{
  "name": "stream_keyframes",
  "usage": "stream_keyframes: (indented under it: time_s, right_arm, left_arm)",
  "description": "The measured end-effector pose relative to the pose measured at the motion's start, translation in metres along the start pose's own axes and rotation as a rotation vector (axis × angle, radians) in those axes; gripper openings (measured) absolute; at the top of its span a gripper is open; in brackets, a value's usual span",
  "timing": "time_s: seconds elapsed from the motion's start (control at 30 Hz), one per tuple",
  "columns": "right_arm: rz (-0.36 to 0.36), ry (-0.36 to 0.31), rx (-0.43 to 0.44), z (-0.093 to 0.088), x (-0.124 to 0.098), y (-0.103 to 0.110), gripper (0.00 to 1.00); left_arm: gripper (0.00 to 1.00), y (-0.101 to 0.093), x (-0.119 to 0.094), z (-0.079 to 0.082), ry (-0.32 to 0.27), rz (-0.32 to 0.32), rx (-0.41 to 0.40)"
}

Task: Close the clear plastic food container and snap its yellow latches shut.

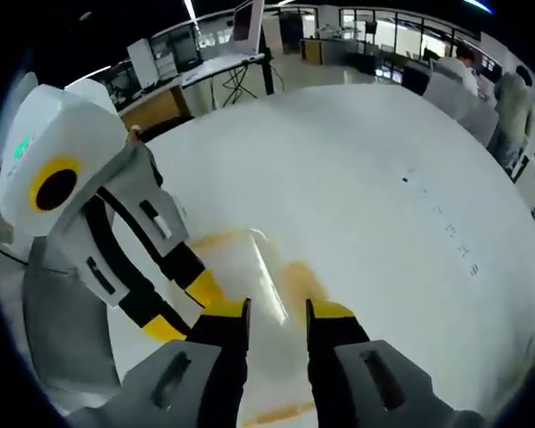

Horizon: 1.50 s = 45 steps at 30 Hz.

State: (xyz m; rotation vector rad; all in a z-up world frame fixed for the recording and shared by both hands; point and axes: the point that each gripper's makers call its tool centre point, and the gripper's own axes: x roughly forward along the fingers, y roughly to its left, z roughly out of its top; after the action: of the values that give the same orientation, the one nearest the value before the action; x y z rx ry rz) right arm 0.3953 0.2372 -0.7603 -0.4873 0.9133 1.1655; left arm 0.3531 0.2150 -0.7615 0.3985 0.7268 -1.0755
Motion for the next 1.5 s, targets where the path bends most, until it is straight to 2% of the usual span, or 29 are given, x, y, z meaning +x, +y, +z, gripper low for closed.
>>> stream_keyframes:
  time_s: [0.1,0.13,0.23,0.27,0.33,0.43,0.53,0.6,0.67,0.7,0.77,0.93,1.03,1.13,1.33,1.4,1.5]
  right_arm:
    - [0.025,0.025,0.003,-0.003,0.004,-0.001,0.29]
    - [0.032,0.061,-0.002,-0.009,0.005,-0.002,0.3]
    - [0.027,0.08,-0.017,-0.013,0.007,-0.007,0.34]
    - [0.054,0.069,0.014,-0.01,0.006,-0.005,0.33]
    - [0.087,0.085,0.013,-0.012,0.007,-0.002,0.32]
    - [0.119,0.113,0.003,-0.01,0.007,-0.012,0.32]
    - [0.142,0.149,-0.007,-0.01,0.007,-0.01,0.33]
    - [0.159,0.179,0.004,-0.01,0.008,-0.01,0.33]
    - [0.169,0.208,0.015,-0.008,0.01,-0.013,0.34]
    - [0.174,0.218,0.001,-0.016,0.005,-0.007,0.34]
    - [0.179,0.227,-0.019,-0.015,0.006,-0.005,0.33]
    - [0.179,0.263,-0.05,-0.014,0.007,-0.003,0.33]
    - [0.174,0.276,-0.07,-0.013,0.007,-0.002,0.32]
    - [0.18,0.283,-0.117,-0.012,0.008,-0.001,0.31]
    - [0.18,0.321,-0.127,-0.012,0.009,-0.002,0.31]
    - [0.183,0.338,-0.131,-0.01,0.011,-0.005,0.31]
    - [0.177,0.36,-0.129,-0.01,0.012,-0.007,0.31]
  left_arm:
    - [0.18,-0.004,0.0,0.001,-0.009,-0.016,0.049]
    - [0.19,-0.006,0.0,-0.001,-0.006,-0.018,0.053]
    - [0.23,-0.01,-0.001,-0.003,-0.014,-0.025,0.08]
    - [0.25,-0.011,-0.001,-0.002,-0.023,-0.028,0.1]
    - [0.27,-0.012,-0.001,-0.004,-0.025,-0.026,0.144]
    - [0.3,-0.015,0.0,-0.005,-0.03,-0.027,0.169]
    - [0.3,-0.014,0.001,-0.008,-0.013,-0.004,0.299]
    - [0.35,-0.019,0.003,-0.01,-0.01,-0.014,0.361]
    - [0.39,-0.023,0.005,-0.01,-0.016,-0.011,0.371]
    - [0.4,-0.023,0.006,-0.01,-0.01,0.002,0.398]
    - [0.38,-0.019,0.006,-0.011,0.004,0.027,0.467]
    - [0.37,-0.018,0.006,-0.009,-0.008,0.02,0.431]
    - [0.33,-0.015,0.006,-0.008,-0.013,0.036,0.446]
    - [0.33,-0.015,0.007,-0.007,-0.015,0.036,0.439]
    - [0.33,-0.014,0.008,-0.007,-0.017,0.041,0.451]
    - [0.33,-0.014,0.009,-0.008,-0.011,0.046,0.474]
    - [0.33,-0.014,0.009,-0.01,0.016,0.055,0.572]
